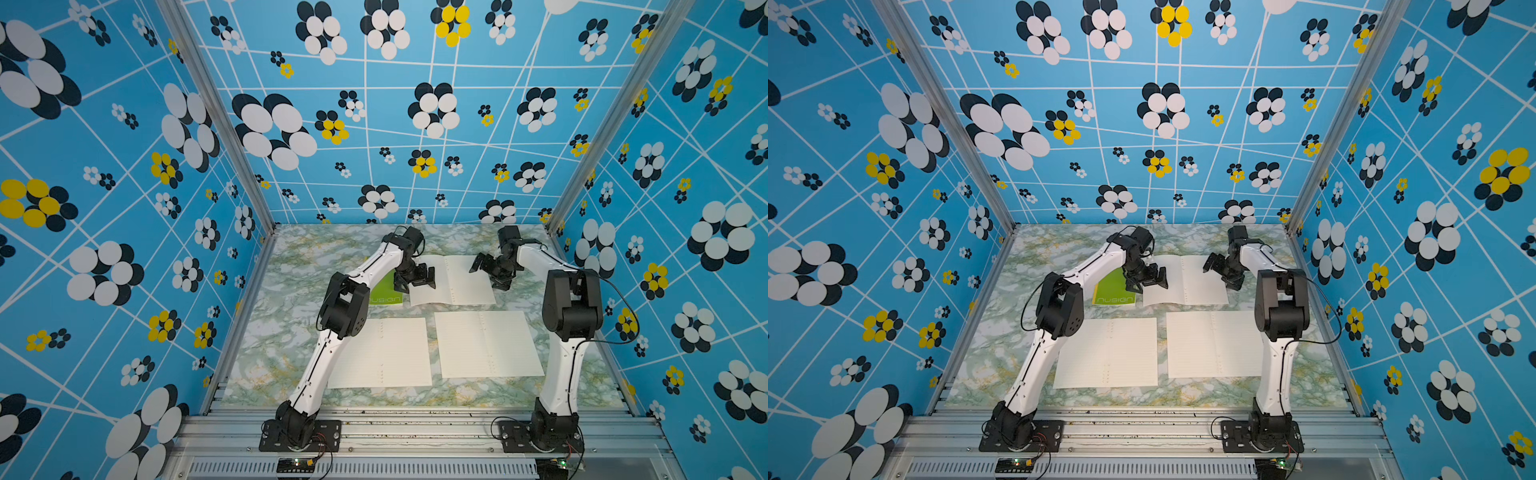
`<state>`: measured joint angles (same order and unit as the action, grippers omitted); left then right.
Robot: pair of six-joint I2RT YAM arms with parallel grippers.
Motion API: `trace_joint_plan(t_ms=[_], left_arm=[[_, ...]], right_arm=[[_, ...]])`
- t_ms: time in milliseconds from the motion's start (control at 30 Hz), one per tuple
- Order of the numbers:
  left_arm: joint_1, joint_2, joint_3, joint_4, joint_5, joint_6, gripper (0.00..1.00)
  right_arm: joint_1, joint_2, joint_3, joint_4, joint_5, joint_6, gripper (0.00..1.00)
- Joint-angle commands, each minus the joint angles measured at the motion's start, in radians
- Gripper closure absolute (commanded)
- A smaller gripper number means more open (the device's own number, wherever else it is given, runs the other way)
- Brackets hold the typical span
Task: Close the notebook
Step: Close the notebook at the center of the board.
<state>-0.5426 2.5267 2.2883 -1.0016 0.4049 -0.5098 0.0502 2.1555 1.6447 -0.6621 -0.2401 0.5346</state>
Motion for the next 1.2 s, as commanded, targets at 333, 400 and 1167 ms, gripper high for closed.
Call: trace_joint_plan(t_ms=[333, 400, 1167], left_arm=[[-0.019, 0.051, 0.004, 0.063, 0.167, -0.019, 0.0], [-0.018, 0.037, 0.007, 0.09, 0.194, -0.024, 0.0], [-0.071, -0.111, 0.022, 0.224, 0.24, -0.017, 0.01]], right_arm=[[0.022, 0.054, -0.006, -0.028, -0.015, -0.003, 0.01], [0.021, 0.056, -0.006, -0.027, -0.017, -0.004, 0.01], [0.02, 0.057, 0.018, -0.061, 0.021, -0.018, 0.01]])
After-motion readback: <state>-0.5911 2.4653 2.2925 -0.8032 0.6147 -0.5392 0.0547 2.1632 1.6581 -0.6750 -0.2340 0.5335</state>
